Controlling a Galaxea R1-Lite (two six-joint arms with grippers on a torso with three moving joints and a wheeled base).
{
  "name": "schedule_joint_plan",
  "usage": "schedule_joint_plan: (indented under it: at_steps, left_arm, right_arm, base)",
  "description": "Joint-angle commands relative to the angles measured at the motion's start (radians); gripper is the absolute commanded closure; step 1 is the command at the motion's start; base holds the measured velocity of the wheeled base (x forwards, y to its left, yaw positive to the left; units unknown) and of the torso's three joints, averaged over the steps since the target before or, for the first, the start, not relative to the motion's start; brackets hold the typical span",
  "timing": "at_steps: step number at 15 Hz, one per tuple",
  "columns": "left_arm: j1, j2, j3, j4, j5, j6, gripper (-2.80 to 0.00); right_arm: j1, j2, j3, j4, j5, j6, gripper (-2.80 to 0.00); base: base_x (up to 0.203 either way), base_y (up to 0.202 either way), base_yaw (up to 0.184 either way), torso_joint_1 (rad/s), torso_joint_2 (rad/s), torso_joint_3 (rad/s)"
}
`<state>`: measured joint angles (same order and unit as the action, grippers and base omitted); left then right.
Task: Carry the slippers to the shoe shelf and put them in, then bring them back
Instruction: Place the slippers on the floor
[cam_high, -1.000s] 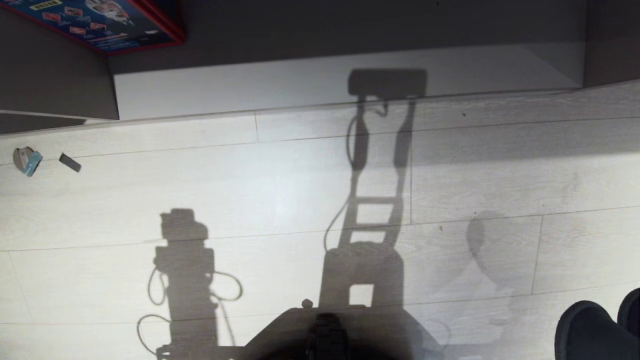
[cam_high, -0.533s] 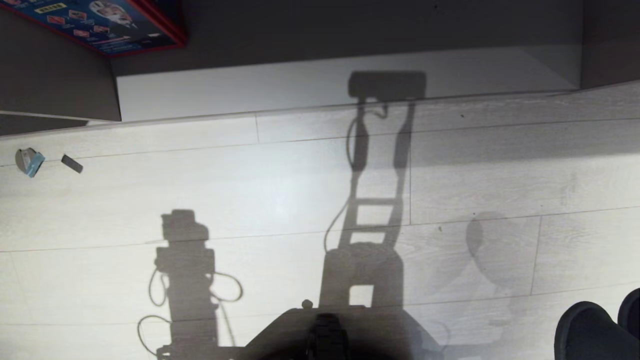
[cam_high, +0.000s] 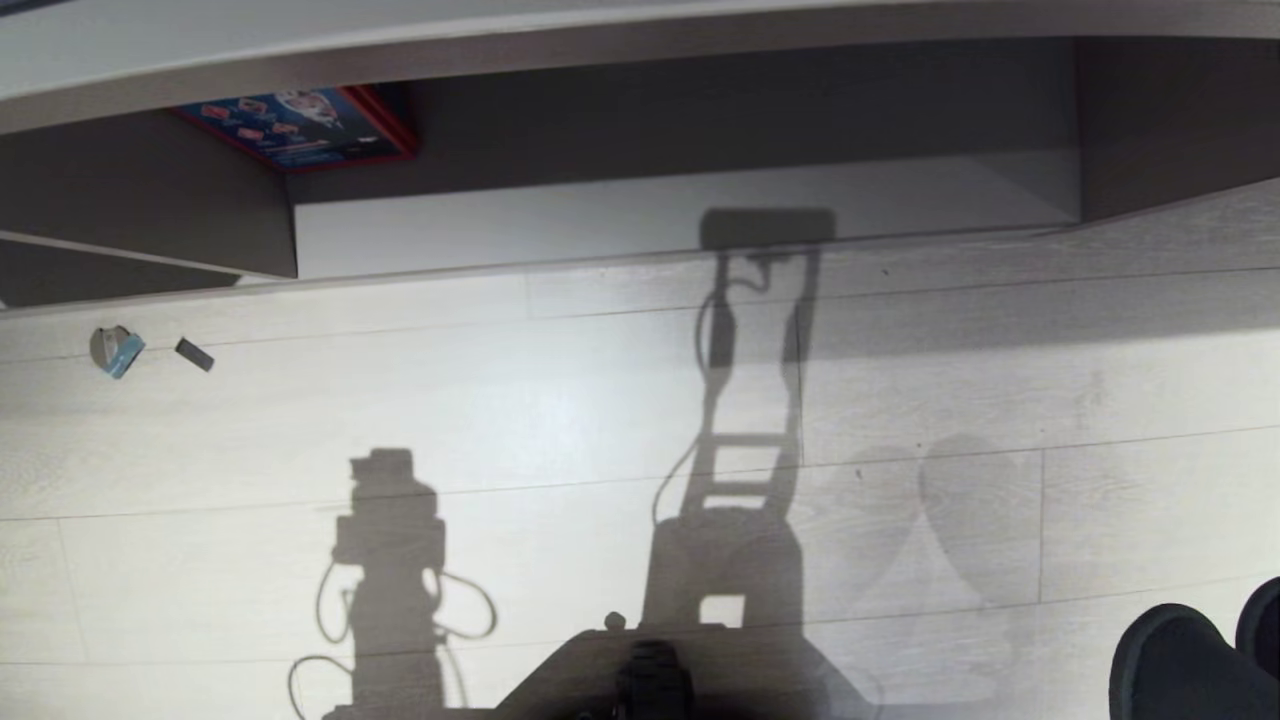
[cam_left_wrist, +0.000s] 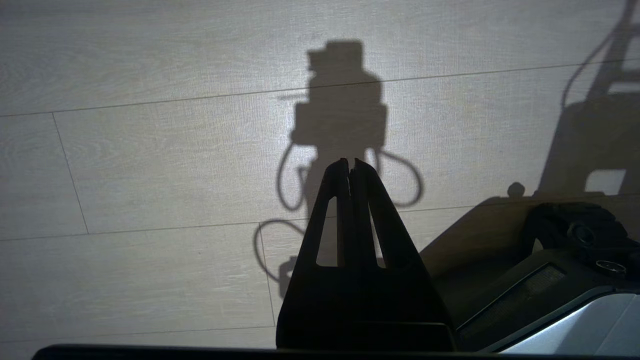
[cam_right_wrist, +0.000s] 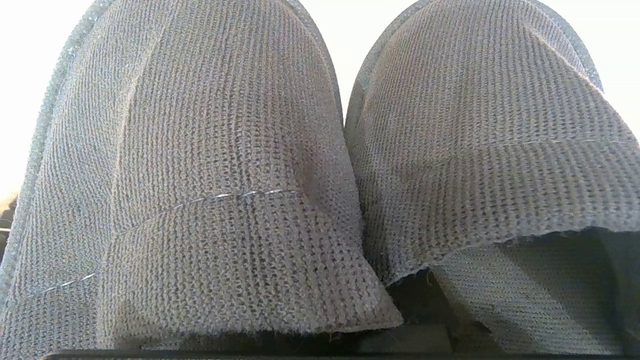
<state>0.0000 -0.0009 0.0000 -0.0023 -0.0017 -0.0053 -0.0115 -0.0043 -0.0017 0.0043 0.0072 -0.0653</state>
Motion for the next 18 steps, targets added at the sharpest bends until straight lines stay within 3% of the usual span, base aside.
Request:
schedule_joint_plan:
  at_steps: [1,18]
  left_arm:
    - [0.000,0.001,0.000,-0.001,0.000,-0.001,0.00]
    - [0.000,0.001,0.000,-0.001,0.000,-0.001,0.00]
  right_arm:
    - [0.001,0.004,0.002,0.000,0.000,-0.001,0.00]
    - [0.001,0.004,0.000,0.000,0.000,0.002,0.00]
  base:
    - [0.000,0.000,0.000,0.002,0.01,0.193]
    - [0.000,0.000,0.000,0.003,0.00,0.202]
